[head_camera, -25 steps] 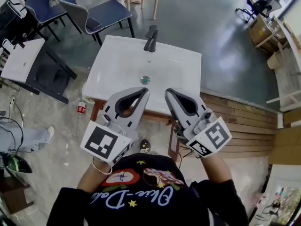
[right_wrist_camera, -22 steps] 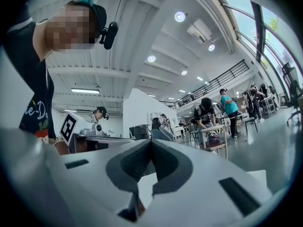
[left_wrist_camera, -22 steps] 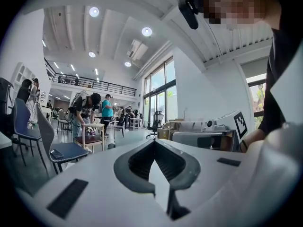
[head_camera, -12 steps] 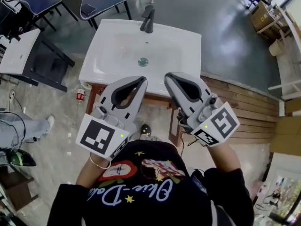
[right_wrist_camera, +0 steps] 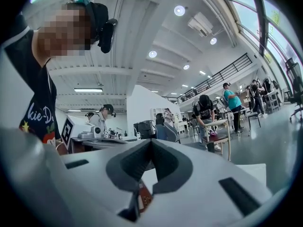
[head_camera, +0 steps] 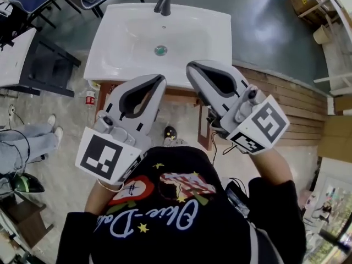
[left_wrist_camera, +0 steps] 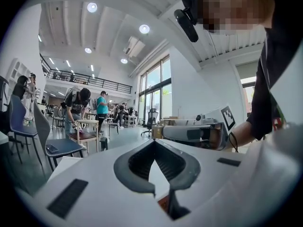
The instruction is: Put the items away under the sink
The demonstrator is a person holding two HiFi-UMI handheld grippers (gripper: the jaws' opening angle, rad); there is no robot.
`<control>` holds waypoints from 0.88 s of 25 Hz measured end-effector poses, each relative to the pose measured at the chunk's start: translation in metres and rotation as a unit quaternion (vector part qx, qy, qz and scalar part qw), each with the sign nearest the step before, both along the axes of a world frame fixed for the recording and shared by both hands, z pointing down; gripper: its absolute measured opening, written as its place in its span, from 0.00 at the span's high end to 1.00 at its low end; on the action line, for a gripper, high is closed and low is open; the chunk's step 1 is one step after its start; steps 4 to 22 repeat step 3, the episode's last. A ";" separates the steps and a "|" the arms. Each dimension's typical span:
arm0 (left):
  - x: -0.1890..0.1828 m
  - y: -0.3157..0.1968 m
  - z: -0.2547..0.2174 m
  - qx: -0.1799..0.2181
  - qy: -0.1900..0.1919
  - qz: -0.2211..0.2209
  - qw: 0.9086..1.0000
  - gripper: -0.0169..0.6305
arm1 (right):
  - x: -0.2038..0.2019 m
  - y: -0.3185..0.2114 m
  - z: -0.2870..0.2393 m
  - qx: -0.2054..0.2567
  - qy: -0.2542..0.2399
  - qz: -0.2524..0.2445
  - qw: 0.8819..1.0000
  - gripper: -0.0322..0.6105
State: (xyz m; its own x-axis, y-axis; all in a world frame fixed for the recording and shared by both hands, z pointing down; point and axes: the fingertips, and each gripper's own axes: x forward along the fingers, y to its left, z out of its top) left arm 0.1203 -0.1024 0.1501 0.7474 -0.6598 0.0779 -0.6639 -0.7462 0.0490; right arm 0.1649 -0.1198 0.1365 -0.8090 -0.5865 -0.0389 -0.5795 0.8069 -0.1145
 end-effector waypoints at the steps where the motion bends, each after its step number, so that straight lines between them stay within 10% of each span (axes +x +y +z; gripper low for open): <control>1: 0.000 0.000 -0.002 0.007 0.001 -0.001 1.000 0.96 | -0.001 0.000 -0.001 0.001 0.002 -0.006 1.000 0.94; 22: -0.001 0.002 -0.004 0.016 0.000 -0.002 1.000 0.96 | -0.005 0.002 -0.002 0.003 0.005 -0.017 1.000 0.94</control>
